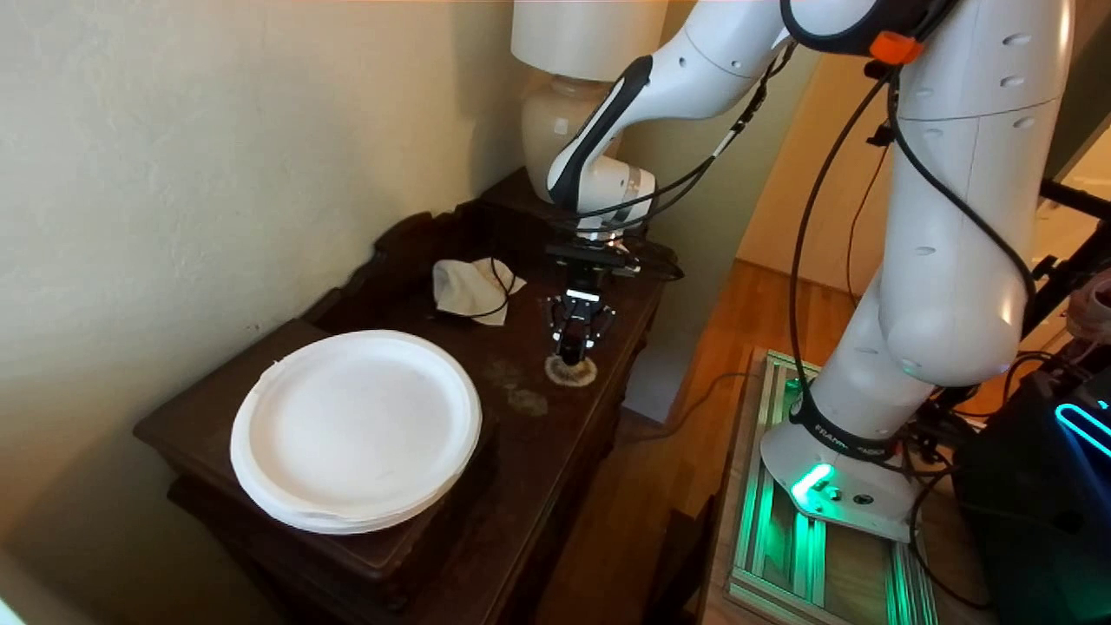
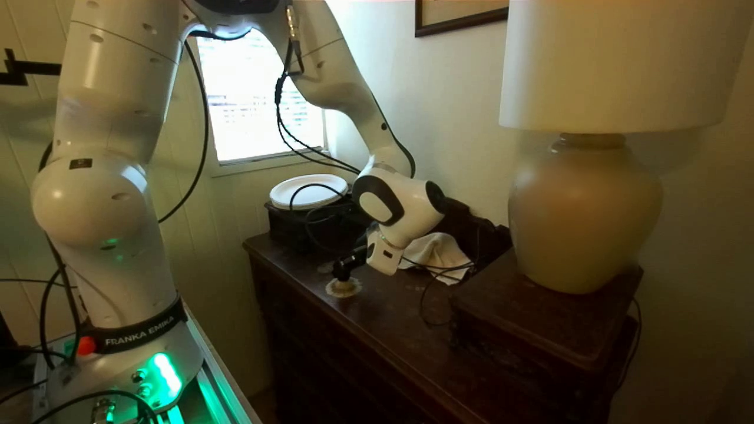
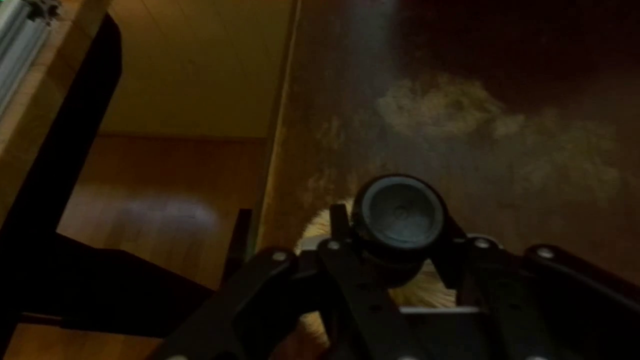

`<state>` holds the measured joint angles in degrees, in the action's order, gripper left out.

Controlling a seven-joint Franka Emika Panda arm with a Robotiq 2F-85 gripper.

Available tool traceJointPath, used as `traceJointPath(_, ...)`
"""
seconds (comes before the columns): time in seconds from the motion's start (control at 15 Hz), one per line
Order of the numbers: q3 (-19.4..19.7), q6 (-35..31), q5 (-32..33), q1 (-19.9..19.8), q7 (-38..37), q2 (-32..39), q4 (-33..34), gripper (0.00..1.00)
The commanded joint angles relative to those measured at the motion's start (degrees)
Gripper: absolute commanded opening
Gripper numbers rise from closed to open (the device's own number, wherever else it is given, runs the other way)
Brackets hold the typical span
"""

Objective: Use the brush to wipe the table

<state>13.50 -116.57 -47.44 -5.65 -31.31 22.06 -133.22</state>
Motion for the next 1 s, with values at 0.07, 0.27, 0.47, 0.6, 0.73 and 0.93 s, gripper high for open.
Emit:
traceJointPath(0.07,-3.06,-10.39,-9.02,-0.24,7.23,-0.78,-1.64,0.16)
traceJointPath(0.27,-4.23,-16.44,-13.1,0.67,12.38,-4.95,-3.94,0.16)
traceJointPath(0.47,-5.64,-23.33,-16.8,1.4,17.01,-10.08,-7.0,0.16)
traceJointPath(0.6,-7.14,-27.56,-21.4,1.45,21.84,-13.0,-8.68,0.16)
traceJointPath(0.73,-8.68,-31.77,-27.53,1.78,28.08,-15.04,-9.76,0.16)
traceJointPath(0.93,-10.91,-37.07,-35.22,3.19,37.29,-15.84,-10.24,0.16)
